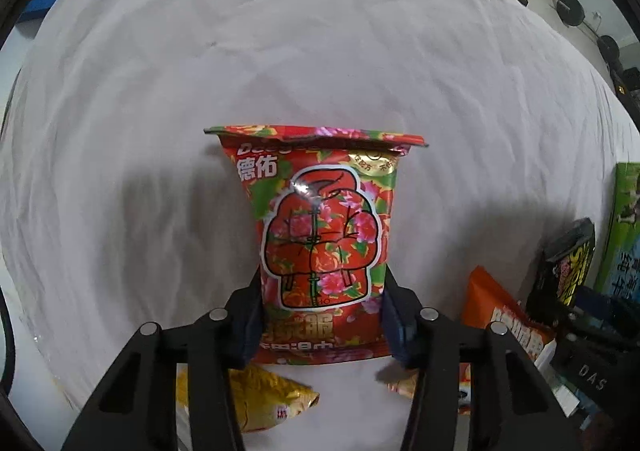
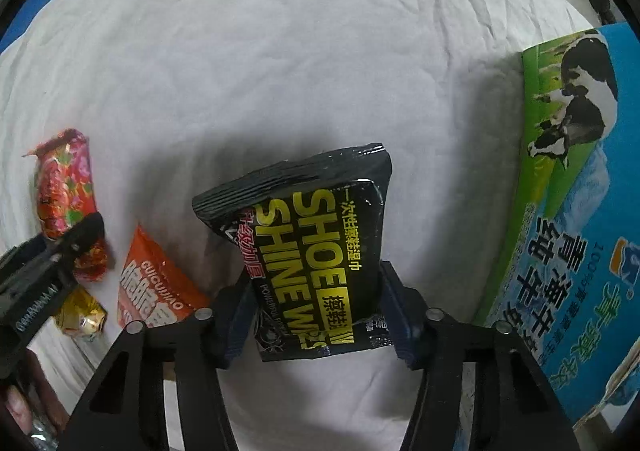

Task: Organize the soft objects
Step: 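Grasp the red-green snack bag with the left gripper while the right grasps the orange bag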

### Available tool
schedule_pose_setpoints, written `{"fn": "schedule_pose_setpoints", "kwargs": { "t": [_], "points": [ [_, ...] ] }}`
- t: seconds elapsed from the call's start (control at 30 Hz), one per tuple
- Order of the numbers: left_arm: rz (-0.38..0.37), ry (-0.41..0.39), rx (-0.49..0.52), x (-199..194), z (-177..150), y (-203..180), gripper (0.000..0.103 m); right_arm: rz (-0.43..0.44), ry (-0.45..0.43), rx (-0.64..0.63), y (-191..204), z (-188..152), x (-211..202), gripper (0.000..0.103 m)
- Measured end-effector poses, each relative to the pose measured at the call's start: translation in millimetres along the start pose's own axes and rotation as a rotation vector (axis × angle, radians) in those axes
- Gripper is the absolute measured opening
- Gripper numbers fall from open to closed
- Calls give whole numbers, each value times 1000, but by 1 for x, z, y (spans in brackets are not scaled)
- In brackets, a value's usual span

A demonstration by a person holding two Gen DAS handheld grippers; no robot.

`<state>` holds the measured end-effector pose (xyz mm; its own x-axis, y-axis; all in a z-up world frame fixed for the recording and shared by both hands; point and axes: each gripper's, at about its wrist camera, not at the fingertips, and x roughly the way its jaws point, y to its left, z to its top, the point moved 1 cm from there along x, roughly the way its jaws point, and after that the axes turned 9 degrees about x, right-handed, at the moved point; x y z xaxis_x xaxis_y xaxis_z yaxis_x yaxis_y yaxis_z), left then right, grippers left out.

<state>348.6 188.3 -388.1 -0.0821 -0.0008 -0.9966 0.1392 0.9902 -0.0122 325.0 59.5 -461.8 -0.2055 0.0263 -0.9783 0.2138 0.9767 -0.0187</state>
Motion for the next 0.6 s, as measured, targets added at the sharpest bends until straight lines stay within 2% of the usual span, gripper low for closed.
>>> {"fn": "schedule_pose_setpoints", "kwargs": {
  "t": [0.13,0.2,0.3,0.43,0.47,0.57,0.6],
  "points": [
    [7,11,3,2,-24,-7,46,45,26,-36,-1,-13,-1,59],
    [0,14,-11,3,-37,-7,46,34,23,-33,-1,-16,2,60],
    [-8,14,-46,3,-50,-4,46,41,-22,11,-11,-19,-10,61],
    [-39,15,-84,3,-63,1,46,140,-90,59,-18,-35,-45,62],
    [-41,16,-87,4,-67,3,46,158,-102,46,-15,-39,-53,63],
    [-47,17,-90,6,-70,7,46,172,-102,-61,5,-44,-62,77],
    [-44,16,-87,6,-70,8,46,169,-86,-113,16,-41,-60,77]
  ]
}}
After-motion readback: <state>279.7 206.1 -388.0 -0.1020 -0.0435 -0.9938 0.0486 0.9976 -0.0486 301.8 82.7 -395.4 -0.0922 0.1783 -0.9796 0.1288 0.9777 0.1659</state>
